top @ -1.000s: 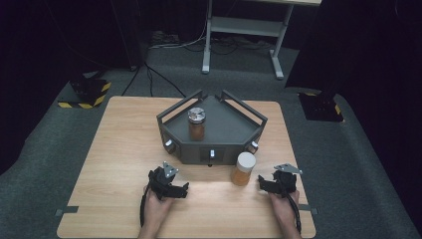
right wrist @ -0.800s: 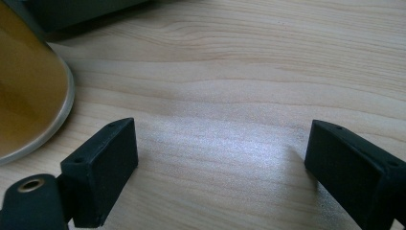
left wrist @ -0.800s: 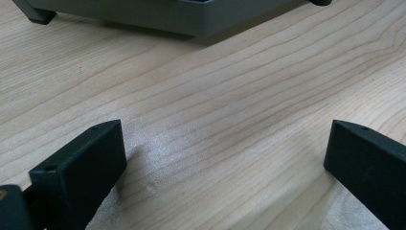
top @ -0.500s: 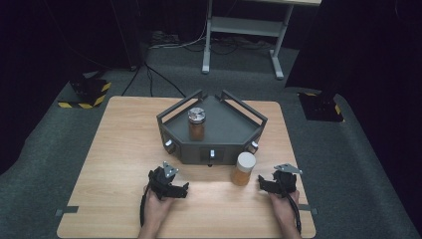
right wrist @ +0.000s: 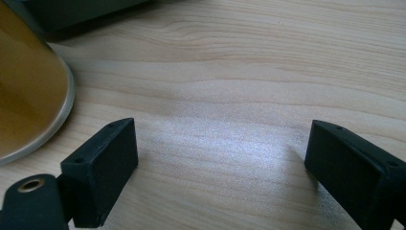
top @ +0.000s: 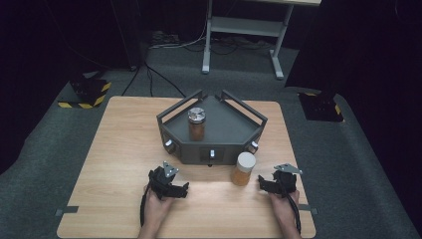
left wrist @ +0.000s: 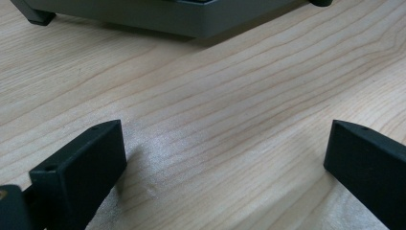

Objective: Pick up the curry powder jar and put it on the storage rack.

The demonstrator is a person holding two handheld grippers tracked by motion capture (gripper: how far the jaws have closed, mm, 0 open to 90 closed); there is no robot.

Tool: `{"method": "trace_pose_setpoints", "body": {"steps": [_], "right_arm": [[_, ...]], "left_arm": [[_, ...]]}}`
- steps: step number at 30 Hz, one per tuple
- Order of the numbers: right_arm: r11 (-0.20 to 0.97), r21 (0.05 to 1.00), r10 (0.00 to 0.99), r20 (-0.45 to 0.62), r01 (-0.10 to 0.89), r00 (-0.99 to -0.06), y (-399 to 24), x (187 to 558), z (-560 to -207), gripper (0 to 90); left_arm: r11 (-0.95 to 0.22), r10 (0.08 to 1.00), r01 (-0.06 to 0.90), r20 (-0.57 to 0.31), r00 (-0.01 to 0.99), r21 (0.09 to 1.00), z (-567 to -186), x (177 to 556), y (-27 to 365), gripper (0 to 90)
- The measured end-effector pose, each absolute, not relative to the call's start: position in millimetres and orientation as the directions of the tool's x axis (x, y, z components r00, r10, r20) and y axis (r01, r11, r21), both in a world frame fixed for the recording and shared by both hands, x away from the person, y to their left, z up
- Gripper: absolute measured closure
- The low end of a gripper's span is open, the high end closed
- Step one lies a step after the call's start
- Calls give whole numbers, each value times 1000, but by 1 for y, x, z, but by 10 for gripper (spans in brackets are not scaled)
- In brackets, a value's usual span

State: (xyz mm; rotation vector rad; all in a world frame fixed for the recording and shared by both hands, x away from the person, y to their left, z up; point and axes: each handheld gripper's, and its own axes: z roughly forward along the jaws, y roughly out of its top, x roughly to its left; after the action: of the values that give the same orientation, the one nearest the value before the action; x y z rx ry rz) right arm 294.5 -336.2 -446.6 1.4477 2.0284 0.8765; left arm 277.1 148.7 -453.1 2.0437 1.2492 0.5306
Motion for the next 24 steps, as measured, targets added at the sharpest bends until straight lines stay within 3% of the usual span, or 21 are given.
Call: {"method": "trace_pose_setpoints", "body": {"steps": [24], "right_arm": [[240,735,944,-26,634,-328,-338,296,-446,83]], "left_arm": [[-315,889,614,-2,458,724,-453,277,149,6]]}}
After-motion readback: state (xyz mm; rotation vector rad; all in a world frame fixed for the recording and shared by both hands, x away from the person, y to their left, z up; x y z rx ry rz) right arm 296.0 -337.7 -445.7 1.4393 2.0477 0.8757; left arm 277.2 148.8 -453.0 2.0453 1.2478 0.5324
